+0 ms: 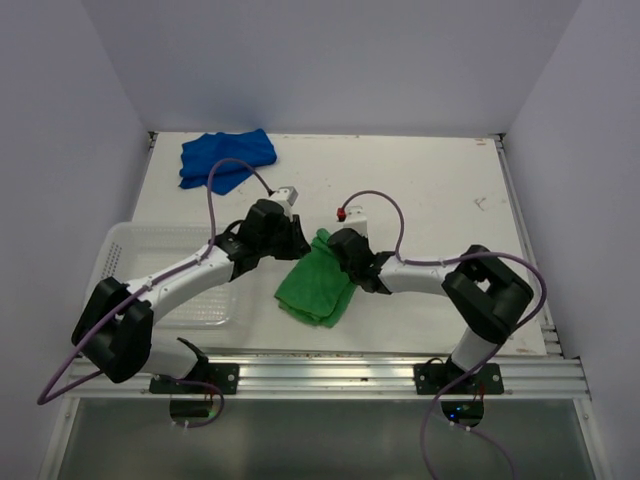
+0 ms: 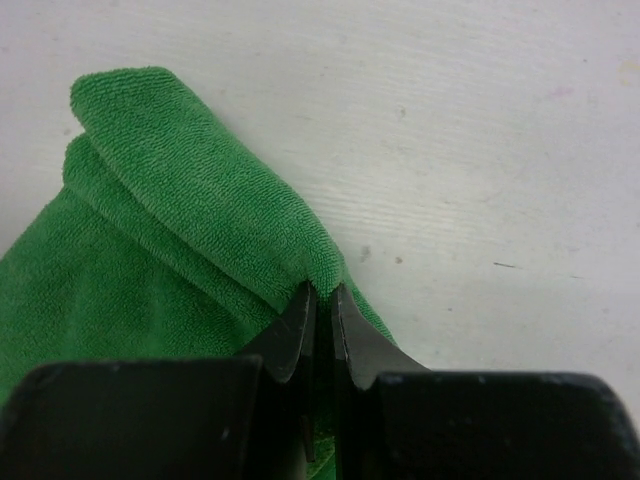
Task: Roll the towels
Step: Roll the towel
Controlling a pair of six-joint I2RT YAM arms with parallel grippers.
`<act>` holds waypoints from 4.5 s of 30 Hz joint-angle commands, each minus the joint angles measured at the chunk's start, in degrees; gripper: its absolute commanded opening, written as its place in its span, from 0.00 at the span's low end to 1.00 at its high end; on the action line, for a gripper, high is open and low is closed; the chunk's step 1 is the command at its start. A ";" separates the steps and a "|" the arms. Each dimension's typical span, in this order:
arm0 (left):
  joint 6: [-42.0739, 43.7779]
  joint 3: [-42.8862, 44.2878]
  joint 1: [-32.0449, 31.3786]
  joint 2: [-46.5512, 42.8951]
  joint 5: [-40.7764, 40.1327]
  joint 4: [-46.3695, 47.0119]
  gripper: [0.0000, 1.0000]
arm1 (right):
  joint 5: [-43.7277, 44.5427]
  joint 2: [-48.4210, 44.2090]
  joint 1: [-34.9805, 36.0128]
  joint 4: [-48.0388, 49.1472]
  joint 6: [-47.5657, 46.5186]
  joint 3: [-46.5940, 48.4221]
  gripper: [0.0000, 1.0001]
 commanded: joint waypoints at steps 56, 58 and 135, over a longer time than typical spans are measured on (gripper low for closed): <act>0.11 8.40 4.52 10.93 11.52 6.91 0.28 | 28.73 6.98 24.04 -18.96 -13.67 1.23 0.00; 0.55 8.92 4.52 10.76 11.79 6.82 0.28 | 28.64 8.74 24.57 -20.90 -12.88 2.29 0.00; 1.26 1.28 -3.56 26.23 9.86 16.31 0.19 | 23.56 -11.10 27.92 -27.24 2.59 -1.13 0.40</act>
